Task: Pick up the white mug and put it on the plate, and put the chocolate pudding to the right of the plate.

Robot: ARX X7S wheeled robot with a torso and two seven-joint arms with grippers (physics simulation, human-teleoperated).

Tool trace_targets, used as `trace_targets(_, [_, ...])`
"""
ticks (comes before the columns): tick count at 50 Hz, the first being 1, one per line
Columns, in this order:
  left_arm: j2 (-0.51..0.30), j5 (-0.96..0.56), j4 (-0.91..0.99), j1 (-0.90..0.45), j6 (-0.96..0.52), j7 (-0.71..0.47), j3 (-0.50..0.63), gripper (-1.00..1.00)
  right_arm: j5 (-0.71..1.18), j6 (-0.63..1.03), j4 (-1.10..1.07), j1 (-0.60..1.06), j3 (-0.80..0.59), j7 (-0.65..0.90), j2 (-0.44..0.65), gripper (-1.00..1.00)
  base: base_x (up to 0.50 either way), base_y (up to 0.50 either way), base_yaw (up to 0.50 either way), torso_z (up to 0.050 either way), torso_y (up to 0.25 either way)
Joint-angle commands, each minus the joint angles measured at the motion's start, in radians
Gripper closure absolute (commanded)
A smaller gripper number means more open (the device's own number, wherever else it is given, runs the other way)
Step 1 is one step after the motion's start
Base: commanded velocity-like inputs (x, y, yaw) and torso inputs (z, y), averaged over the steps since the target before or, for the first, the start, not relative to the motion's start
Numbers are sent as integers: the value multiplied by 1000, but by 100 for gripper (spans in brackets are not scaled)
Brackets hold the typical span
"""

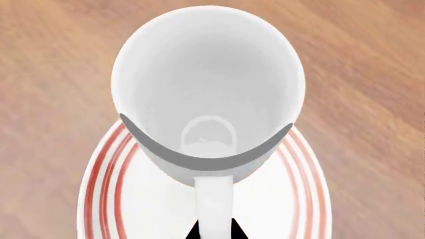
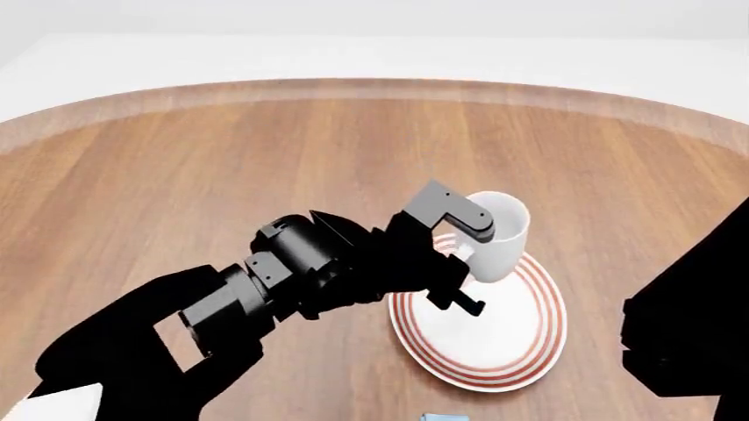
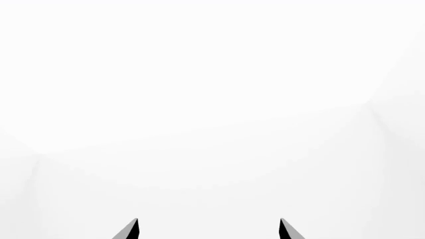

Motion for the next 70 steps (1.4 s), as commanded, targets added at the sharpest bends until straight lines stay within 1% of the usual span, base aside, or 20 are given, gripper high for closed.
trace_targets(1, [23,-117,-12,-16,63,-13,97,100,-19,-5,9,1,20,-22,-18,-100,0,0,0,0,0])
trace_targets(4, [24,-156,-25,-26,88,-20,146,100,-18,-4,5,-1,21,-21,-16,-100,0,0,0,0,0])
trace_targets(9, [24,-197,-21,-36,110,-35,194,100,-21,-7,6,-4,18,-21,-17,-100,0,0,0,0,0])
trace_targets(19, [24,-237,-26,-37,143,-43,244,100,-19,-11,10,-6,17,-19,-16,-100,0,0,0,0,0])
trace_targets(25, [24,-247,-27,-31,147,-43,254,100,-17,-13,13,-6,15,-18,-15,-100,0,0,0,0,0])
trace_targets(32, [24,-264,-12,-52,129,-41,254,100,-16,-17,18,-7,12,-18,-16,-100,0,0,0,0,0])
trace_targets(33, [24,-241,0,-60,126,-43,265,100,-16,-18,19,-7,11,-18,-16,-100,0,0,0,0,0])
trace_targets(34, [24,-262,-1,-65,114,-49,254,100,-15,-17,18,-6,11,-18,-15,-100,0,0,0,0,0])
trace_targets(40, [24,-249,13,-79,97,-58,257,100,-11,-21,22,-8,12,-17,-14,-100,0,0,0,0,0])
trace_targets(70, [24,-241,-29,-22,106,-56,255,100,-13,-35,34,-15,4,-14,-13,-100,0,0,0,0,0])
